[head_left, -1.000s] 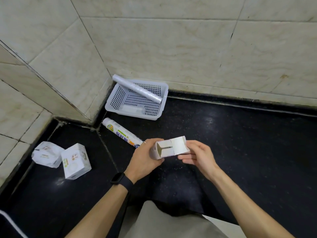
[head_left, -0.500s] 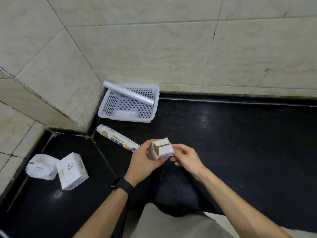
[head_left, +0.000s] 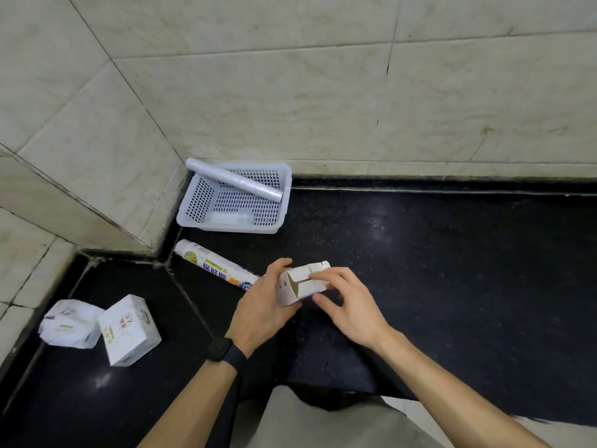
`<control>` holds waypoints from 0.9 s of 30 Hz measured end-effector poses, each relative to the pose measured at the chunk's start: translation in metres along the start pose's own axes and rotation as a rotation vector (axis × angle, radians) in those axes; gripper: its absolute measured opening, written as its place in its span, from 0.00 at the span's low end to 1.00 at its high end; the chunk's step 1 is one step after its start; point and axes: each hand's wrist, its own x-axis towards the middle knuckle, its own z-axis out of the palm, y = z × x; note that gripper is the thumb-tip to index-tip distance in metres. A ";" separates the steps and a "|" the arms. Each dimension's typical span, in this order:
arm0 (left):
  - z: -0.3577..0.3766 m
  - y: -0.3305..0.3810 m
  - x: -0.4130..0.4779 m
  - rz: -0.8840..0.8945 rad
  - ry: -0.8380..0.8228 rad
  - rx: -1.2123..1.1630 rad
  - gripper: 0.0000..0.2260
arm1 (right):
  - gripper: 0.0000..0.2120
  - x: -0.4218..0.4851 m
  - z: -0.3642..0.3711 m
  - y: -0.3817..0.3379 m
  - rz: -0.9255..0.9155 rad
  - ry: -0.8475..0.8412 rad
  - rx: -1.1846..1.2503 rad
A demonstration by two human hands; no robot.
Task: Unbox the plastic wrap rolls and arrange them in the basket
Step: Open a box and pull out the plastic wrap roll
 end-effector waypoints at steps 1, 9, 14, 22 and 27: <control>0.001 0.000 -0.001 0.000 0.002 -0.006 0.39 | 0.15 0.000 0.001 0.001 -0.010 0.022 0.013; 0.000 -0.003 -0.013 0.029 -0.015 -0.061 0.26 | 0.07 -0.001 -0.004 0.008 -0.089 0.178 0.044; 0.000 -0.001 -0.009 -0.019 0.008 -0.101 0.29 | 0.07 -0.005 0.000 0.012 -0.135 0.200 0.012; -0.005 -0.001 -0.002 -0.120 -0.047 -0.222 0.40 | 0.06 -0.011 0.003 0.008 0.151 0.123 0.286; -0.006 0.004 -0.002 -0.083 -0.106 -0.253 0.42 | 0.07 -0.005 0.004 0.011 0.241 0.097 0.339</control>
